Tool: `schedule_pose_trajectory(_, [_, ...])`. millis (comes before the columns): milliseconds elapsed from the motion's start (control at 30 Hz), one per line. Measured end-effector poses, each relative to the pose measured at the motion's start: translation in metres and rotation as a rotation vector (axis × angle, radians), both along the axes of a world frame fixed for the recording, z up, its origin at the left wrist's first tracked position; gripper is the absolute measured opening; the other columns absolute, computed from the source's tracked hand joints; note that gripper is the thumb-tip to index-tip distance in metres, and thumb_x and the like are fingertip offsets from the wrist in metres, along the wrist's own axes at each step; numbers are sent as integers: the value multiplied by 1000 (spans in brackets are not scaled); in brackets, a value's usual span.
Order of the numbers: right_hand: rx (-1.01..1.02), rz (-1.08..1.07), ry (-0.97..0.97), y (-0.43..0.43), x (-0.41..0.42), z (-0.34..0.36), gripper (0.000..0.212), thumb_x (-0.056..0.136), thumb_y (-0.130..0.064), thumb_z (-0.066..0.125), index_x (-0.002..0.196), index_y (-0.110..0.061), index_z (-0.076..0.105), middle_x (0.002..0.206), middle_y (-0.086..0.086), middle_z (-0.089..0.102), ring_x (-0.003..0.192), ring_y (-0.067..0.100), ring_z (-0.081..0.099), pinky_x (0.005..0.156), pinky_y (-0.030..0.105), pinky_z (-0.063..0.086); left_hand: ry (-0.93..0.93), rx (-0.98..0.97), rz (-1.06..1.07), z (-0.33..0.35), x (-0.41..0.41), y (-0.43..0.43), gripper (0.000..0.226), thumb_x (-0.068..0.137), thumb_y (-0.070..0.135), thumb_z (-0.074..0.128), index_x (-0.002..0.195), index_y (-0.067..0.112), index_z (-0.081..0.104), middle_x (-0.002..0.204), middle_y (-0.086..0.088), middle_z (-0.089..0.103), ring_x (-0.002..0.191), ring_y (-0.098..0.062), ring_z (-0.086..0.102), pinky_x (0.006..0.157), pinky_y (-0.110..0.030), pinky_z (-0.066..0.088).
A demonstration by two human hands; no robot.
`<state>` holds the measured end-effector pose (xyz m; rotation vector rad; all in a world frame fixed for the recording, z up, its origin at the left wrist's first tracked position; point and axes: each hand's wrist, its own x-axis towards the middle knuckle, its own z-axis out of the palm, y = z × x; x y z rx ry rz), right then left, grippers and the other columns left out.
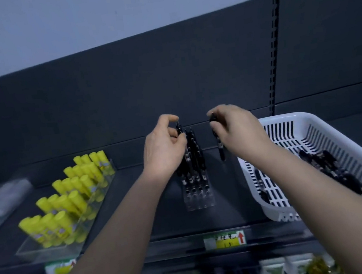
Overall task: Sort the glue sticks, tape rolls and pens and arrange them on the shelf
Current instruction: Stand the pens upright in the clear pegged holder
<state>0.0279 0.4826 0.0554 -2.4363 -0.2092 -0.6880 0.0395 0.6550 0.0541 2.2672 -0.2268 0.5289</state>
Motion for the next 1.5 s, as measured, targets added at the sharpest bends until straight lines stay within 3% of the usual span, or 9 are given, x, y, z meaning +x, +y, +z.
schedule_pose_trajectory(167, [106, 91, -33, 27, -5, -19, 19, 91, -20, 59, 110, -21, 62, 103, -3, 64, 96, 17, 60, 87, 34, 47, -2, 29, -22, -26, -3, 24, 30, 88, 13, 60, 114, 26, 55, 81, 11, 62, 67, -1, 61, 71, -24, 53])
schedule_pose_trajectory(333, [131, 93, 0, 40, -6, -36, 20, 89, -20, 63, 108, -22, 65, 100, -5, 62, 92, 14, 61, 87, 36, 50, -55, 51, -91, -50, -3, 33, 28, 85, 8, 59, 110, 21, 58, 92, 2, 63, 72, -9, 63, 72, -33, 56])
schedule_pose_trajectory(467, [153, 89, 30, 42, -8, -46, 22, 87, -20, 65, 108, -25, 64, 99, -5, 65, 91, 13, 62, 85, 37, 51, -95, 122, -80, -59, -4, 33, 30, 85, 7, 60, 112, 19, 61, 92, 6, 58, 74, -4, 57, 75, -21, 51])
schedule_pose_trajectory(633, [202, 84, 32, 42, -9, -51, 21, 86, -19, 66, 106, -25, 64, 91, -7, 66, 85, 12, 62, 82, 37, 52, -91, 234, -67, -67, -6, 32, 22, 86, 11, 63, 107, 16, 68, 89, 10, 54, 76, -2, 53, 77, -18, 47])
schedule_pose_trajectory(833, [230, 91, -2, 47, -9, -50, 22, 85, -19, 67, 107, -25, 64, 86, -8, 64, 82, 11, 63, 81, 36, 53, -19, 284, -5, -63, -7, 33, 17, 86, 15, 61, 102, 17, 66, 85, 7, 59, 78, -9, 56, 76, -28, 51])
schedule_pose_trajectory(1067, [230, 134, 23, 58, -4, -52, 25, 85, -17, 68, 108, -24, 63, 84, -11, 64, 80, 9, 62, 81, 34, 52, 35, 138, -46, -58, -6, 42, 40, 86, 17, 67, 124, 24, 59, 86, 12, 65, 75, -5, 62, 79, -25, 52])
schedule_pose_trajectory(1300, [170, 137, 67, 66, 6, -51, 28, 85, -17, 69, 111, -20, 59, 84, -11, 61, 80, 10, 60, 81, 31, 50, -7, 148, 43, -46, -1, 52, 30, 90, 6, 56, 116, 18, 64, 107, 3, 69, 101, -11, 63, 90, -25, 49])
schedule_pose_trajectory(1500, [171, 142, 62, 69, 6, -52, 25, 84, -17, 70, 106, -21, 59, 83, -11, 61, 77, 9, 60, 80, 29, 50, -15, 179, 110, -39, 1, 59, 31, 91, 5, 51, 117, 18, 64, 112, 3, 68, 107, -15, 61, 94, -31, 48])
